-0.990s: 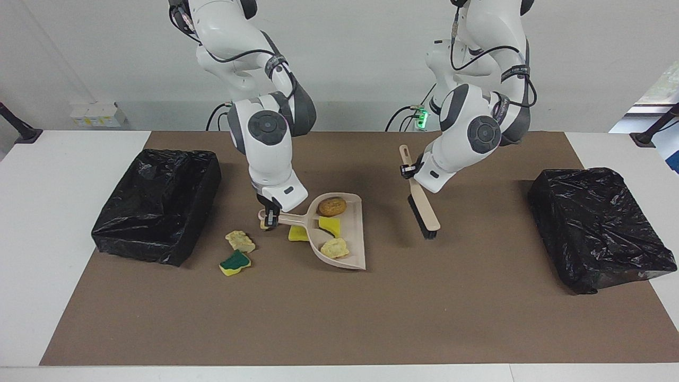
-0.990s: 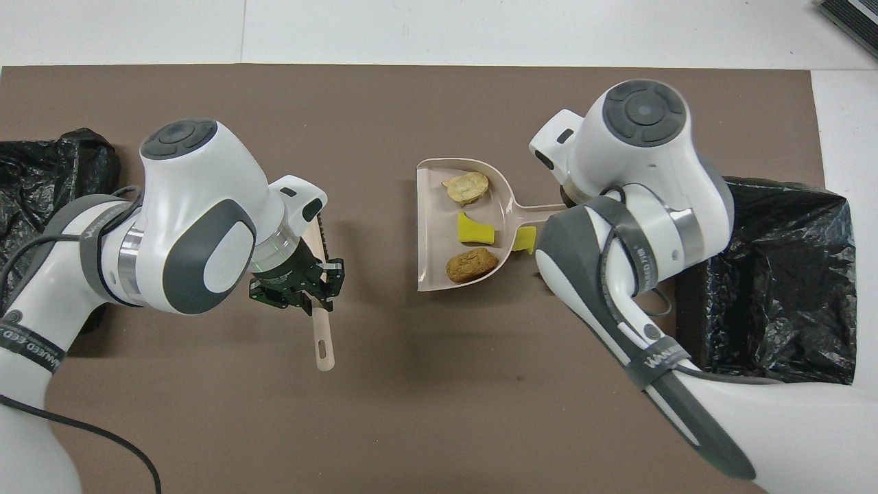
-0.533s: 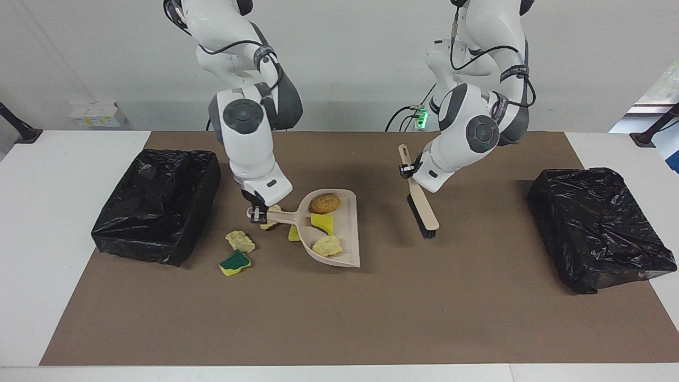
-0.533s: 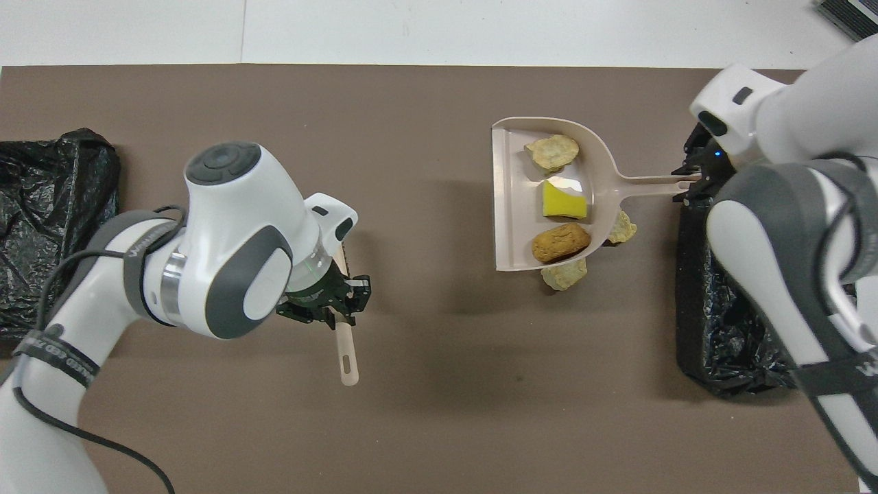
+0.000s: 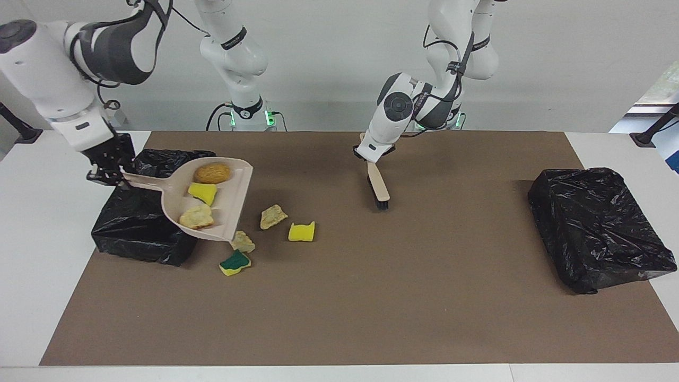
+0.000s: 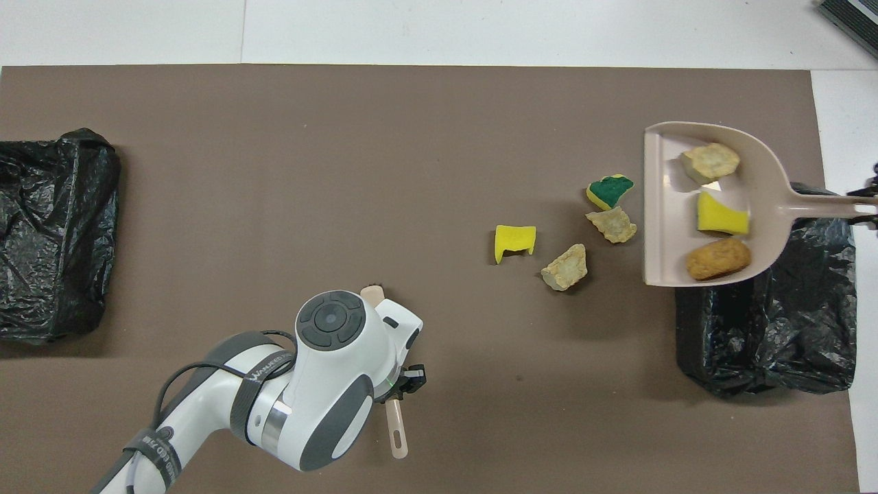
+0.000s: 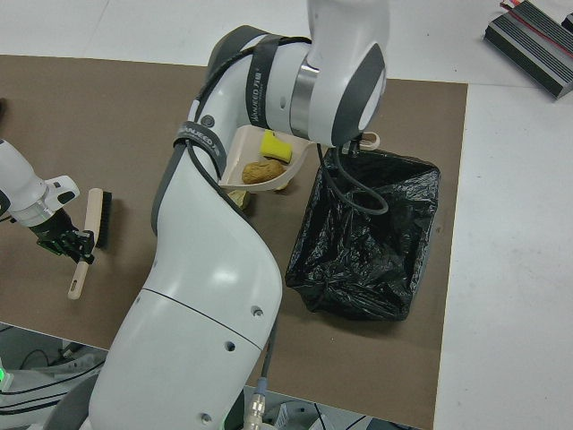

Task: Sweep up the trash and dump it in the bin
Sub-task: 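Tip the dustpan over the bin with the right gripper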

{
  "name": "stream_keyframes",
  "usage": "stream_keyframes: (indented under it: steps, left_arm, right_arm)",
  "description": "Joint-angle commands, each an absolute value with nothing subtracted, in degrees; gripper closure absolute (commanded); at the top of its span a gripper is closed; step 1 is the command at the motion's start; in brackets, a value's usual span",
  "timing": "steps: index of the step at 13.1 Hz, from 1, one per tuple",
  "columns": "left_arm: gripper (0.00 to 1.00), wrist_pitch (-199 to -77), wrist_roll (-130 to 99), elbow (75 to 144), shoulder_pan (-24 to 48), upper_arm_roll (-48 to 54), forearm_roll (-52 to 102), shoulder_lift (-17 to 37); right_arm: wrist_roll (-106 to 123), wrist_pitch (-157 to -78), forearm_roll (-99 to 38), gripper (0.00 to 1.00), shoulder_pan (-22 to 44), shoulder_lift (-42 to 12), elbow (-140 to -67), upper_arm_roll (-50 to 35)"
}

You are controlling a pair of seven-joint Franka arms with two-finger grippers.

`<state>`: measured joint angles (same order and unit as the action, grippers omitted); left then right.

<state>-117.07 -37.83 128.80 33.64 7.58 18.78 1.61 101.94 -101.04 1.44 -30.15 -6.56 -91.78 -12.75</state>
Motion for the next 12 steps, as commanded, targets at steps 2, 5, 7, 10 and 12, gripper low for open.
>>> stream_keyframes:
  steps: [2,5,7,10,12]
  left_arm:
    - [0.57,-117.69,-33.33,131.13,33.31,6.59,19.60,-1.32]
    - [0.06,-117.69,-32.88,128.51,32.35,6.24,19.60,0.26]
    - [0.03,-117.60,-32.96,124.83,30.33,6.15,19.34,2.36]
    - [0.00,-117.25,-32.96,119.99,26.30,6.06,16.54,3.08]
    - [0.00,-113.75,-32.78,115.43,21.29,6.07,15.56,3.16]
  right_arm:
    - [105.38,-104.92,12.35,1.00,-35.15,-3.43,-96.32,-13.01]
    - [101.54,-109.94,22.21,1.00,-34.90,-0.54,-102.02,-13.01]
    - [93.47,-111.35,29.06,1.00,-34.28,1.66,-106.59,-13.44]
    - [83.70,-111.27,35.83,1.00,-31.91,3.42,-111.52,-13.53]
    - [80.87,-110.05,39.53,1.00,-27.88,3.78,-111.97,-13.36]
